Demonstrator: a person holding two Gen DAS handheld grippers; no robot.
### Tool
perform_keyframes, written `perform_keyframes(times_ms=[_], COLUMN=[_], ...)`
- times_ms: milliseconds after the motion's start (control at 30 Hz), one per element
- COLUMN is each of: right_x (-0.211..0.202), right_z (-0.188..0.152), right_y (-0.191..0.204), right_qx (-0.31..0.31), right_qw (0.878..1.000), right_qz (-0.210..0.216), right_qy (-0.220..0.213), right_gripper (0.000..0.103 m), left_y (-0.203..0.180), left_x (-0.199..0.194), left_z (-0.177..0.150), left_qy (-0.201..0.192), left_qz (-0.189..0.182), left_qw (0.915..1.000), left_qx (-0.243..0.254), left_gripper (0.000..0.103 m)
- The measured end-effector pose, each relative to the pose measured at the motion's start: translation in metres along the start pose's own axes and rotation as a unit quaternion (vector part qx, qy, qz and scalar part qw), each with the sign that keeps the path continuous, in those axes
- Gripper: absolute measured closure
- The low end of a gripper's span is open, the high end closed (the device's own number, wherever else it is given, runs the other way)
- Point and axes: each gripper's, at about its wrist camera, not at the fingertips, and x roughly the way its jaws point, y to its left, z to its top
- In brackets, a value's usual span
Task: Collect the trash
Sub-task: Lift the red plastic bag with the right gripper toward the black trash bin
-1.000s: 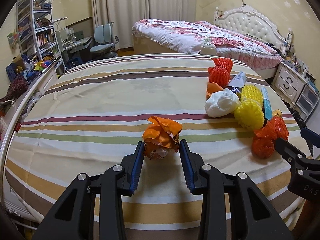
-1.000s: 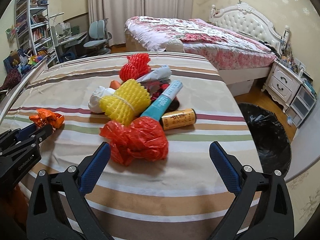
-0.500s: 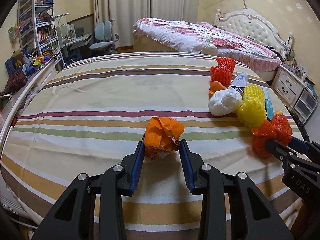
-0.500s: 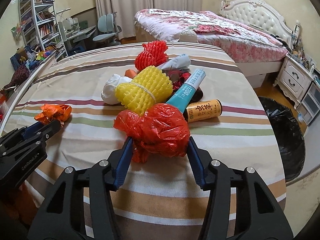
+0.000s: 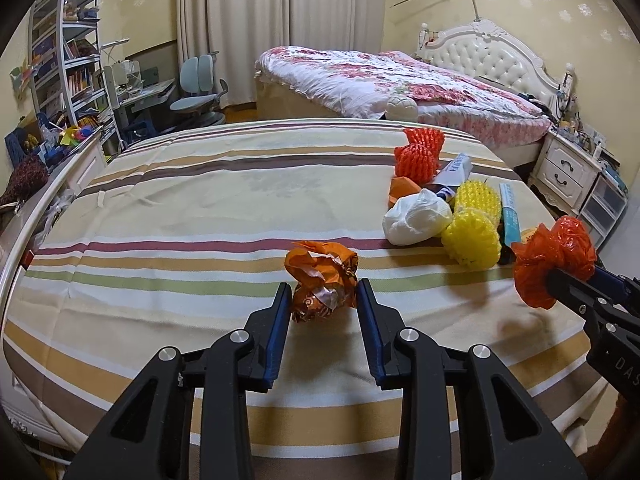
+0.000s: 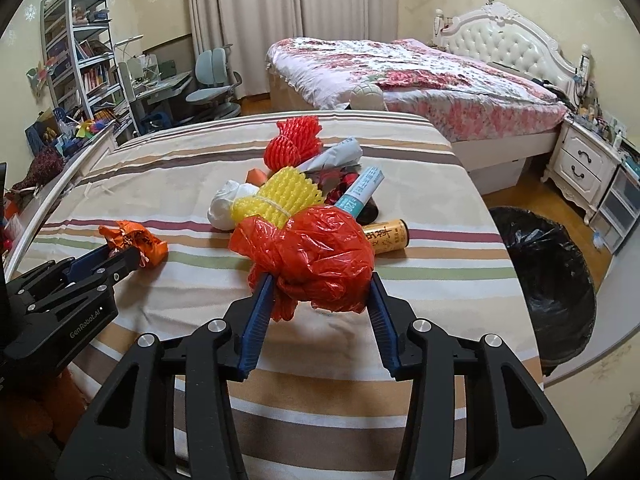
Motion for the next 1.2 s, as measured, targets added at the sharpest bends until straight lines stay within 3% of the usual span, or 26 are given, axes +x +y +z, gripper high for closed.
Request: perform_keyframes(times_ms=[400,800,1067,1200], right_x=[-0.013,0.011,0.009,0.009], right_z=[0.002,-0.012,-0.013,-0.014], right_y=[-0.05,-0.051,-0.058,-0.059], right_qx=[0.044,0.049,0.056,0.059], right_qw=[0.998,0.998,0.998,0.997], right_qz=[-0.044,-0.031,-0.04,-0.043], right_qy=[-0.022,0.009,0.01,0.011], right_gripper=[0.058,0.058,0.058,0.058], left_y=[-0.036,-0.024,-0.037,-0.043], left_x=[-0.004,0.011,0.014,0.019], left_z=[0.01,0.001,0.001,0.003], left_qy=[-0.021,0.007,0.007,0.013], left_qz=[-0.038,-0.018,-0.036,-0.042], left_qw=[0.9988,0.9998,0.9993,0.9989], left_qx=[0.021,0.011,0.012,0.016], left_gripper=[0.081,0.08,0.049,0.044])
